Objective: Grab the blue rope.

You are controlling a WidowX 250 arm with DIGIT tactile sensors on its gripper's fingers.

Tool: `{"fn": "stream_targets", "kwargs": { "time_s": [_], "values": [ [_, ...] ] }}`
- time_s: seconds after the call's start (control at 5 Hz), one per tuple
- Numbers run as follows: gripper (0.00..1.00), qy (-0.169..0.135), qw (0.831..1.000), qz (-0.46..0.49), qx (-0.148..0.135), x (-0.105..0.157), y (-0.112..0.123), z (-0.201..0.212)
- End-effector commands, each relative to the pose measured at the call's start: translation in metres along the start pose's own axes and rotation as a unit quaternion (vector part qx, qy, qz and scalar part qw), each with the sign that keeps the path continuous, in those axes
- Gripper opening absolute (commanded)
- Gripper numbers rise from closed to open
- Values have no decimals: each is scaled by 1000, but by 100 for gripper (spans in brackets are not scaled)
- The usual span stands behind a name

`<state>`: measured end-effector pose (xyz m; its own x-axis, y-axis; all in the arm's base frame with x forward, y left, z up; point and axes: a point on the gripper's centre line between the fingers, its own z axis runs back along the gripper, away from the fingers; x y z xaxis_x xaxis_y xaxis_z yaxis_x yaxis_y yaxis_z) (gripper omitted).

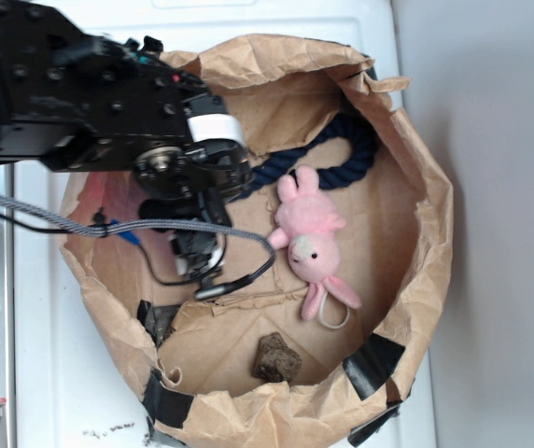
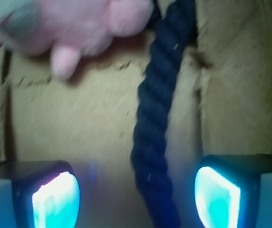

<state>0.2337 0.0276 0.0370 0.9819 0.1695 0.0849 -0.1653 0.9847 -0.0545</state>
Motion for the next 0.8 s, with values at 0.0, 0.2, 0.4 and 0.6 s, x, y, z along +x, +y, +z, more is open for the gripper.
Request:
{"fn": "stream_targets", "kwargs": {
  "time_s": [0.0,0.2,0.4,0.6],
  "values": [
    [100,-16,1000,8,20,22,-7,0],
    [100,-8,999,12,35,26,-8,-15],
    [100,-3,999,6,45,28,-6,-30],
    [63,-1,999,10,49,28,-7,-35]
  ]
}}
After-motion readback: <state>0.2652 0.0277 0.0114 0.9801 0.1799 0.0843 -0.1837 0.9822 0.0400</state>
